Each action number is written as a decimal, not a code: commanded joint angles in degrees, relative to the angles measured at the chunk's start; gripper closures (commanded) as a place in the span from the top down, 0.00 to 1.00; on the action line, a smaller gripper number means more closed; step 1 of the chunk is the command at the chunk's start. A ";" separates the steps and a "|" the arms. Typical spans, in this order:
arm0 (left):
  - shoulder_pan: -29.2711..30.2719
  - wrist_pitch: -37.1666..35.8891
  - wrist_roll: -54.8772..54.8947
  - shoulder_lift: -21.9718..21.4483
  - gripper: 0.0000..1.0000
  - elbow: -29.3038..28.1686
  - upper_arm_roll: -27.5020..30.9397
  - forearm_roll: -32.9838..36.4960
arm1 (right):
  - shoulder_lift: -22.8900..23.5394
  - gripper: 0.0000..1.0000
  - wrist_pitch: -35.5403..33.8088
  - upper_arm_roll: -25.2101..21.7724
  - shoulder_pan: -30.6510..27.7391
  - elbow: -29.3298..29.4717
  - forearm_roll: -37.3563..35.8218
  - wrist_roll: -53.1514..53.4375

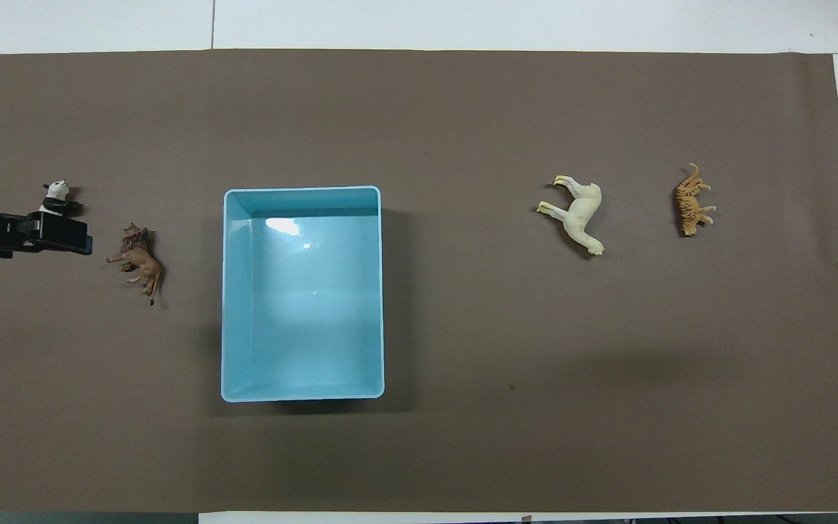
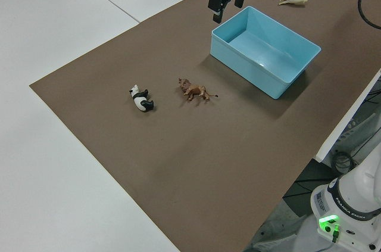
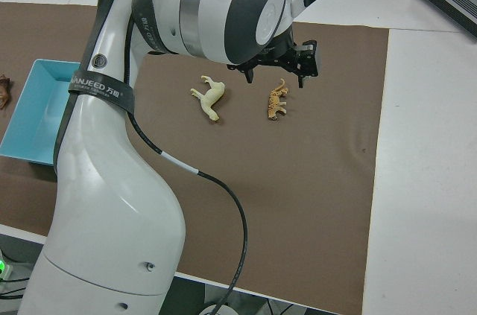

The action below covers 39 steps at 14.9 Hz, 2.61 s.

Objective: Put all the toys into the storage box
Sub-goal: 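Grasp the deer with the left gripper while the right gripper reaches the tiger, then carry the deer with the left gripper while the right gripper grasps the tiger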

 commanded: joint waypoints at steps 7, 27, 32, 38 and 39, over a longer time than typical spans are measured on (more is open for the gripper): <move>2.07 5.18 2.81 -1.47 1.00 -4.64 0.65 -0.86 | -1.73 1.00 -0.28 0.33 -0.91 -1.22 -0.29 -0.53; 4.99 42.91 -8.09 18.66 1.00 -19.95 1.09 0.46 | 6.60 1.00 34.23 1.21 2.25 -22.40 4.54 4.83; 4.99 42.92 -8.09 18.66 1.00 -20.04 1.00 0.81 | 15.04 1.00 46.55 1.21 3.57 -22.49 4.54 4.75; 4.72 42.48 -8.09 18.58 1.00 -20.39 1.00 0.90 | 21.65 1.00 52.89 1.21 2.78 -21.61 4.37 -4.03; 4.72 42.21 -8.00 18.49 1.00 -20.47 1.00 0.90 | 22.09 1.00 52.89 1.21 2.78 -21.17 4.37 -5.17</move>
